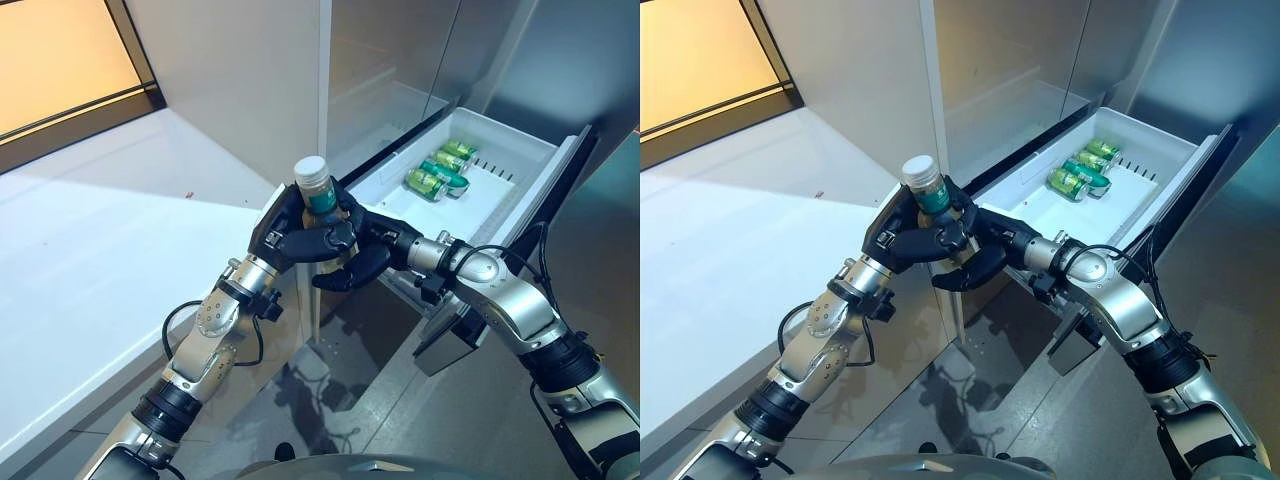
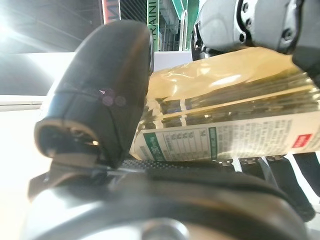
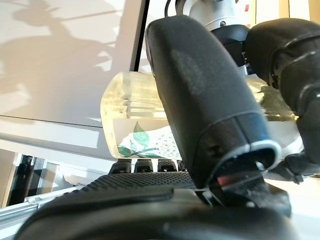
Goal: Put drinks into fridge and close the fridge
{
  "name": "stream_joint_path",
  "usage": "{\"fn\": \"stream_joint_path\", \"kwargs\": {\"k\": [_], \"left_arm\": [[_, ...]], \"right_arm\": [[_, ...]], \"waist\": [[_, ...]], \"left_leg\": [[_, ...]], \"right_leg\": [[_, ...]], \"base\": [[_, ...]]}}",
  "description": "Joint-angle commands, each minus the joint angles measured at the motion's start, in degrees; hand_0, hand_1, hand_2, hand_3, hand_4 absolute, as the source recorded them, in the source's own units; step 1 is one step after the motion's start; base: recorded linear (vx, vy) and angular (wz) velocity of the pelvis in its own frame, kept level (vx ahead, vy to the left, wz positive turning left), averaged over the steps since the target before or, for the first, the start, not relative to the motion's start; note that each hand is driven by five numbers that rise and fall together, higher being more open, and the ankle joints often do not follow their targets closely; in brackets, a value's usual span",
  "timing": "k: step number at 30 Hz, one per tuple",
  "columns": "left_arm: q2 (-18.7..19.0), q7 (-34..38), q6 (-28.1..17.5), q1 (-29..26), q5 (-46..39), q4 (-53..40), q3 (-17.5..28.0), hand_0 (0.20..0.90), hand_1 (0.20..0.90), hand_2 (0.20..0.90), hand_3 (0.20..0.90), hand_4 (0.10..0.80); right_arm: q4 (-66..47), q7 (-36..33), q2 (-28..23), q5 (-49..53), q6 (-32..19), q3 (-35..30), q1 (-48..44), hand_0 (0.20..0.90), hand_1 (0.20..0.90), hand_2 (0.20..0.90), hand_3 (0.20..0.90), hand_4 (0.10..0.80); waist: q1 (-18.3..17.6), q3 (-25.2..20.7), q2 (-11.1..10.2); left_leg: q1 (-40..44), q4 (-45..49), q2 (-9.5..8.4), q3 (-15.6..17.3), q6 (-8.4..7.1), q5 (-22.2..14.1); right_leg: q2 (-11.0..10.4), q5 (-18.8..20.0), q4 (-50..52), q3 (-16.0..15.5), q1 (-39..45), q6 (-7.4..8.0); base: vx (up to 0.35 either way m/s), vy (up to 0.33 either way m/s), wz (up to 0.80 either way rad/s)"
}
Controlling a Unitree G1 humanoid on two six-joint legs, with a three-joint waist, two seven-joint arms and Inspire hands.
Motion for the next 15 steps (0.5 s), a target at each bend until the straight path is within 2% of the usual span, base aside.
{"fn": "stream_joint_path", "kwargs": {"k": [1,11,12,13,14,15], "left_arm": [[-3.87,-3.07,-7.65,-10.9,-0.45,-3.75,-1.9,0.3,0.3,0.3,0.2,0.1],[-4.32,-2.56,-9.88,-10.96,1.64,-4.04,-2.51,0.3,0.3,0.3,0.2,0.1],[-4.3,-2.4,-9.97,-11.05,1.88,-4.08,-2.62,0.3,0.3,0.3,0.2,0.1],[-4.3,-2.35,-10.02,-11.1,2.07,-4.1,-2.67,0.3,0.3,0.3,0.2,0.1],[-4.26,-2.2,-10.55,-11.27,2.78,-3.9,-2.86,0.3,0.3,0.3,0.2,0.1],[-4.19,-2.04,-10.84,-11.36,3.28,-3.88,-2.97,0.3,0.3,0.3,0.2,0.1]], "right_arm": [[-0.73,-1.09,0.24,-0.23,-2.41,0.06,-10.25,0.9,0.9,0.9,0.9,0.8],[-0.73,-2.01,2.84,5.4,2.37,0.92,-9.01,0.9,0.9,0.9,0.9,0.8],[-0.77,-2.51,2.96,6.47,2.78,1.08,-9.03,0.724,0.724,0.724,0.694,0.594],[-0.79,-2.77,3.01,7.34,3.11,1.16,-9.04,0.724,0.724,0.724,0.694,0.594],[-0.51,-3.32,3.82,9.53,3.83,1.27,-8.55,0.406,0.406,0.406,0.324,0.224],[-0.35,-3.62,4.22,10.41,4.03,1.4,-8.36,0.3,0.3,0.3,0.2,0.1]], "waist": [[0.49,-5.07,0.5],[0.67,-4.9,0.17],[0.68,-4.88,0.14],[0.68,-4.87,0.13],[0.69,-4.8,0.09],[0.7,-4.72,0.08]], "left_leg": [[-0.22,2.43,-2.12,-1.54,1.96,-6.46],[-0.37,2.08,-1.81,-1.32,1.79,-6.17],[-0.36,2.06,-1.82,-1.35,1.81,-6.17],[-0.36,2.05,-1.83,-1.36,1.82,-6.18],[-0.39,2.19,-1.84,-1.33,1.84,-6.22],[-0.39,2.24,-1.83,-1.29,1.86,-6.23]], "right_leg": [[1.75,0.08,5.4,1.17,-5.56,2.64],[1.94,0.22,5.22,1.06,-5.67,2.64],[1.95,0.22,5.24,1.07,-5.7,2.64],[1.96,0.22,5.25,1.07,-5.71,2.63],[1.94,0.18,5.26,1.08,-5.65,2.63],[1.92,0.19,5.29,1.07,-5.63,2.63]], "base": [[0.0,0.0,0.0],[0.0,0.0,0.0],[0.0,0.0,0.0],[0.0,0.0,0.0],[0.0,0.0,0.0],[0.0,0.0,0.0]]}}
